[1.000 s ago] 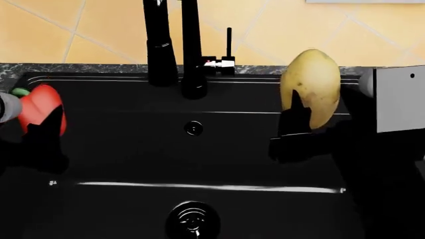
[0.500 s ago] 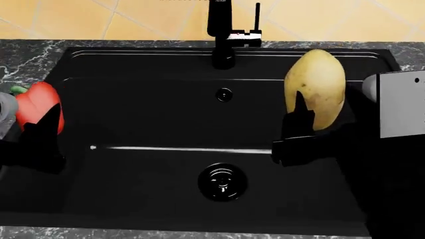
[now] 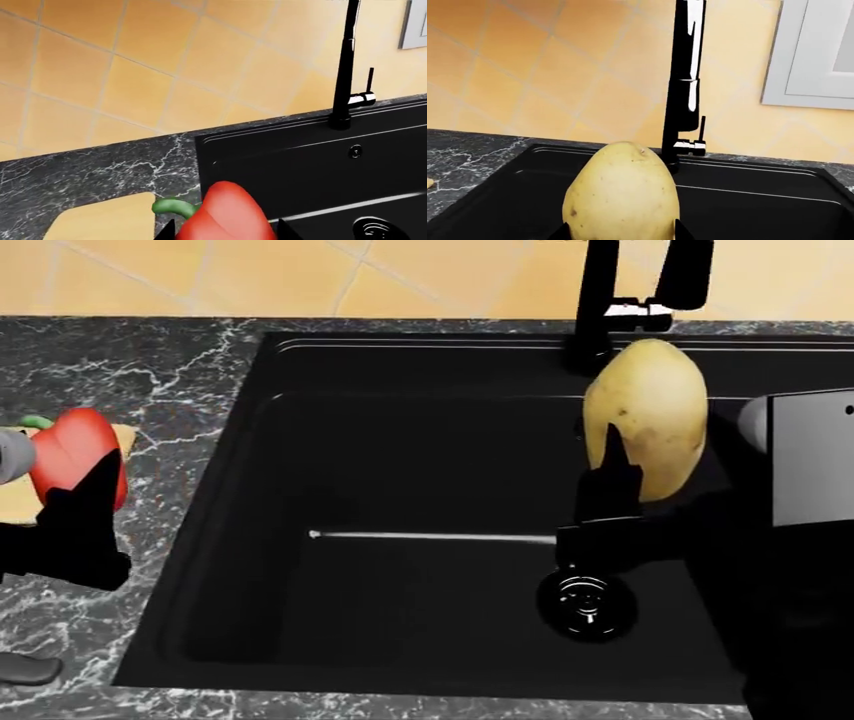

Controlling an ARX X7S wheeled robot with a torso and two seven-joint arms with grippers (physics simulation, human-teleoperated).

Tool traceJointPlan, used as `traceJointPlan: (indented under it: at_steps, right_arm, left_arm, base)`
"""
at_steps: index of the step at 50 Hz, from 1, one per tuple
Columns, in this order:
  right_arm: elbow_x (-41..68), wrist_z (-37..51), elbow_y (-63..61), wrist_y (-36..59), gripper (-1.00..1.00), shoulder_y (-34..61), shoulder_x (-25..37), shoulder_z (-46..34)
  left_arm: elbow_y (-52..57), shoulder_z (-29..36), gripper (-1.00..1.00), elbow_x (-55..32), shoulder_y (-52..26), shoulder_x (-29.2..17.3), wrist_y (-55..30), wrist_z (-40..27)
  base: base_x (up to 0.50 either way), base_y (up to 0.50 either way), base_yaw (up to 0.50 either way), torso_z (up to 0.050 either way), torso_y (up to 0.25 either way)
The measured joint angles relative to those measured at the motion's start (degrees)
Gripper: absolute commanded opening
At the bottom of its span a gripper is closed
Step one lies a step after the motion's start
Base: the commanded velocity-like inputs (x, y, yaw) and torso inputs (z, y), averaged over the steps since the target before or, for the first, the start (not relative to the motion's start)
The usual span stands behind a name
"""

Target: Pick the vegetables from the sink and place them on the cutting board.

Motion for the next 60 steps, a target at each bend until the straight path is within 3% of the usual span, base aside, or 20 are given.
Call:
traceJointPlan:
  at_steps: [36, 60]
  right_arm:
    - [-1.2, -0.3, 0.7, -2.3, -1.0, -0.9, 0.7, -1.5]
    - [-3.0, -1.1, 1.1, -4.9, -1.0, -2.4, 1.7, -3.1]
  left_arm:
    - [-1.4, 1.7, -1.0, 1.1, 0.1, -0.3, 1.8, 0.8]
    - [-1.5, 3.2, -1.0, 1.9, 0.8, -0.5, 2.6, 0.9]
  base:
    - [0.0, 0.5, 0.0, 0.0, 0.0]
    - [0.37, 0.36, 0.0, 0.0, 0.0]
